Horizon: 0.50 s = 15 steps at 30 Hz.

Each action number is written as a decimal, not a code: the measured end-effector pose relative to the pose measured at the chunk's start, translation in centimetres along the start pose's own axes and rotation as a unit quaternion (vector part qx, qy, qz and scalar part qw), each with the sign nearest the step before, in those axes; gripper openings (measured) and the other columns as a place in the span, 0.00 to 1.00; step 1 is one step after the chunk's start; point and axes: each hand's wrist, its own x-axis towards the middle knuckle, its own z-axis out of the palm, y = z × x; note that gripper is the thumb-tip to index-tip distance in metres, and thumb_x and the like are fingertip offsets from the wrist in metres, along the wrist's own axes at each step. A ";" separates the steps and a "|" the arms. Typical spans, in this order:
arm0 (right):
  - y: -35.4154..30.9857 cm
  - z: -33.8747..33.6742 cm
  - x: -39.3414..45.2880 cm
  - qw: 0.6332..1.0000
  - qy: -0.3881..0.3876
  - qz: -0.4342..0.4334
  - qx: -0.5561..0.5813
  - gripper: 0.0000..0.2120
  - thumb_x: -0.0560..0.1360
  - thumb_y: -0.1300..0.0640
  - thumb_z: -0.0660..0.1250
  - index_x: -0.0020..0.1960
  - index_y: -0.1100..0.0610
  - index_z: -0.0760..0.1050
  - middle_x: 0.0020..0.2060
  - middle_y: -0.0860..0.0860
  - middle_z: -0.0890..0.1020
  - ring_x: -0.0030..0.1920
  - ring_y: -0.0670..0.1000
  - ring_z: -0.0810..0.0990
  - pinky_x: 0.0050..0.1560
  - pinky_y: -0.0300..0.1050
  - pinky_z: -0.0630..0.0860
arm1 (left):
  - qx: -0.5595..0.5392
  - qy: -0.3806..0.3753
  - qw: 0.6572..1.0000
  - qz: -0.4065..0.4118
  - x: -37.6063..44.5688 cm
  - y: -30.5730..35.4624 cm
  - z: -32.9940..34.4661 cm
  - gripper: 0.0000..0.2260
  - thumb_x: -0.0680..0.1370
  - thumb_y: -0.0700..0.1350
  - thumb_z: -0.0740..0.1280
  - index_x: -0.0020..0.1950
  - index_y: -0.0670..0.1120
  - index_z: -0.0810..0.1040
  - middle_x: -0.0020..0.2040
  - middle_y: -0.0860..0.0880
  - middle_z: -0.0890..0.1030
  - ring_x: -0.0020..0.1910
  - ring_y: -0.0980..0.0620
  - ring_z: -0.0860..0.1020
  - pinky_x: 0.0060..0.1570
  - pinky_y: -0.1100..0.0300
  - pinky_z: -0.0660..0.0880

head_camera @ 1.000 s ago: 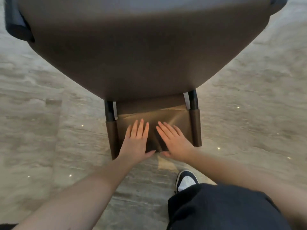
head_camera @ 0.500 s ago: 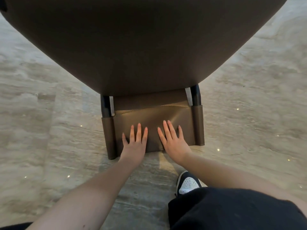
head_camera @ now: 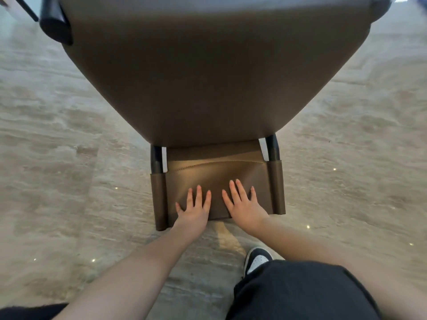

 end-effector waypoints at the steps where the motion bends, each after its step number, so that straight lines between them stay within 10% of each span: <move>1: 0.2 -1.0 -0.5 1.000 -0.009 -0.005 0.001 0.34 0.82 0.57 0.56 0.78 0.60 0.37 0.76 0.68 0.41 0.76 0.69 0.38 0.70 0.74 0.52 | -0.008 -0.009 1.000 -0.001 -0.6 0.1 -0.9 0.41 0.81 0.35 0.62 0.81 0.49 0.35 0.80 0.42 0.33 0.79 0.36 0.35 0.72 0.27 0.51; 15: 5.9 -27.2 -10.5 0.995 -0.066 -0.015 0.079 0.34 0.80 0.65 0.58 0.79 0.54 0.43 0.79 0.59 0.47 0.78 0.62 0.44 0.73 0.66 0.55 | -0.046 -0.022 0.999 0.010 -17.8 -0.5 -25.2 0.36 0.80 0.30 0.56 0.83 0.49 0.45 0.82 0.42 0.49 0.81 0.42 0.52 0.74 0.42 0.62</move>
